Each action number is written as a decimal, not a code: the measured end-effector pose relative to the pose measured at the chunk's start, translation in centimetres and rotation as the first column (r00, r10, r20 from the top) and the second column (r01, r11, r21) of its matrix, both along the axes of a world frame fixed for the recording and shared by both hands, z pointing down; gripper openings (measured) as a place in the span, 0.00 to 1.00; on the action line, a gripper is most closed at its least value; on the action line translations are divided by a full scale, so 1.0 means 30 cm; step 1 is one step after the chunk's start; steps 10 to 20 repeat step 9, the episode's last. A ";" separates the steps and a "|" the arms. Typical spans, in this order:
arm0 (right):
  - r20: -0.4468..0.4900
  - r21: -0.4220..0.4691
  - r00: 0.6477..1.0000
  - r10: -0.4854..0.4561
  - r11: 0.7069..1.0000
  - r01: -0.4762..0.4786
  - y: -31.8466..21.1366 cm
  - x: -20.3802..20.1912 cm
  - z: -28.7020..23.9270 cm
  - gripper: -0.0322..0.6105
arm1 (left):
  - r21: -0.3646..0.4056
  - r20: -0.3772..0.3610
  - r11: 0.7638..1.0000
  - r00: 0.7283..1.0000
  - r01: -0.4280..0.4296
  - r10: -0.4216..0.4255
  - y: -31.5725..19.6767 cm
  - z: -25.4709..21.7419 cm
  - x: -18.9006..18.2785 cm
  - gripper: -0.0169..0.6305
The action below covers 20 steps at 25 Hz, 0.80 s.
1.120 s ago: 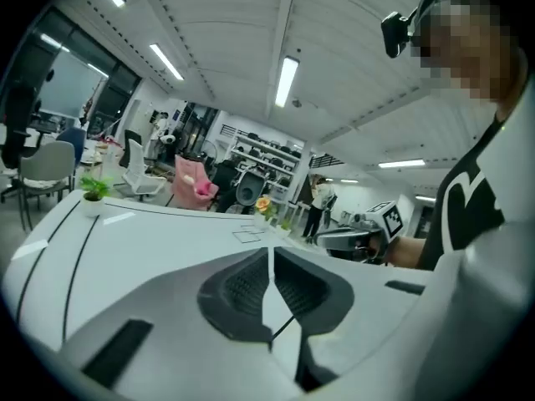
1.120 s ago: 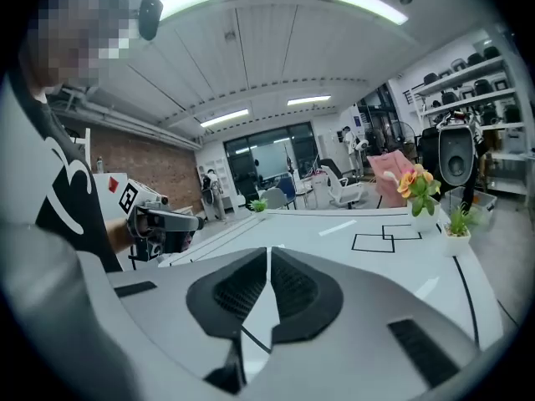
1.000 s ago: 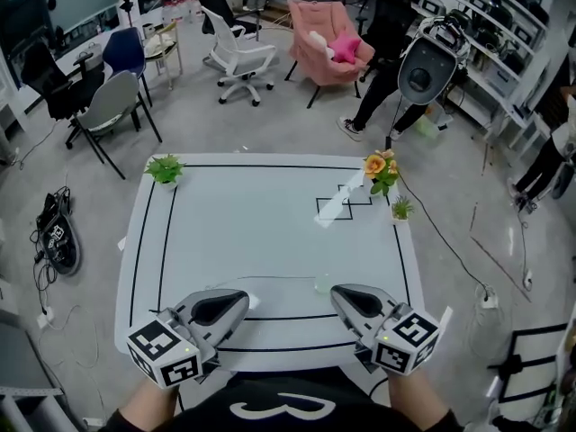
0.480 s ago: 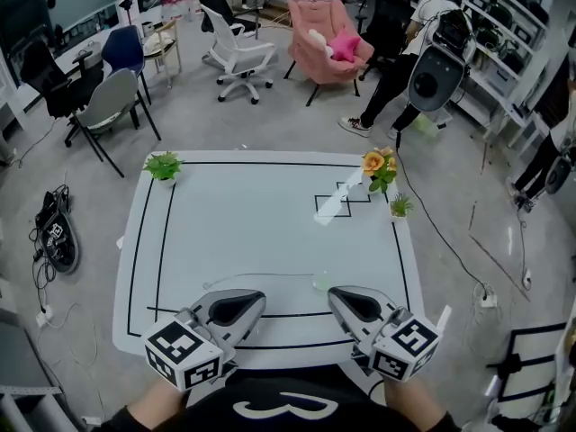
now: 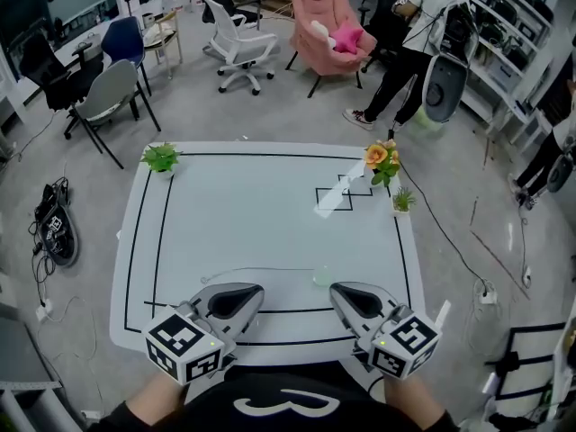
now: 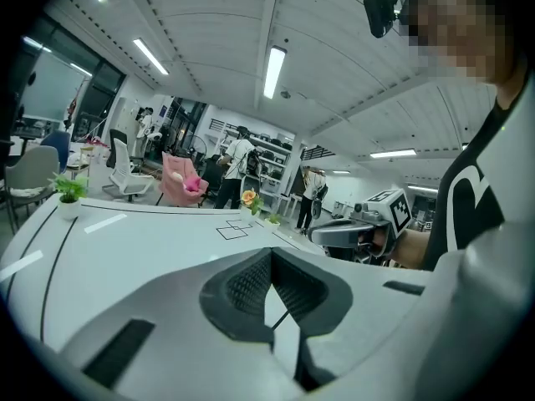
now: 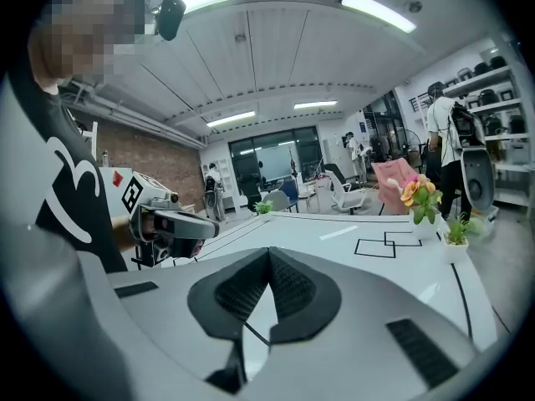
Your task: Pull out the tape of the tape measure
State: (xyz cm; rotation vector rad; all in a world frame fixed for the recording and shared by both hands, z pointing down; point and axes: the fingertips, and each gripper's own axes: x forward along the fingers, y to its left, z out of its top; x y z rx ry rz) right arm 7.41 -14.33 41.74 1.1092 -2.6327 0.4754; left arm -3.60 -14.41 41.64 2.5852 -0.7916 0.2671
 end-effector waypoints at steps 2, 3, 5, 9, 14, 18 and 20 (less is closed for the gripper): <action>-0.005 -0.003 1.000 -0.001 1.000 0.001 0.000 0.004 0.005 0.05 | -0.004 0.001 1.000 1.000 -0.002 0.002 0.001 0.004 0.004 0.04; -0.006 -0.004 1.000 -0.001 1.000 0.001 -0.001 0.006 0.007 0.05 | -0.005 0.003 1.000 1.000 -0.003 0.003 0.000 0.006 0.006 0.04; -0.007 -0.005 1.000 -0.001 1.000 0.001 -0.006 0.008 0.011 0.05 | -0.006 0.007 1.000 1.000 -0.005 0.005 -0.003 0.010 0.008 0.04; -0.010 -0.008 1.000 -0.003 1.000 0.003 -0.015 0.013 0.022 0.05 | -0.006 0.013 1.000 1.000 -0.006 0.006 -0.015 0.020 0.017 0.04; -0.010 -0.008 1.000 -0.003 1.000 0.003 -0.015 0.013 0.022 0.05 | -0.006 0.013 1.000 1.000 -0.006 0.006 -0.015 0.020 0.017 0.04; -0.010 -0.008 1.000 -0.003 1.000 0.003 -0.015 0.013 0.022 0.05 | -0.006 0.013 1.000 1.000 -0.006 0.006 -0.015 0.020 0.017 0.04; -0.010 -0.008 1.000 -0.003 1.000 0.003 -0.015 0.013 0.022 0.05 | -0.006 0.013 1.000 1.000 -0.006 0.006 -0.015 0.020 0.017 0.04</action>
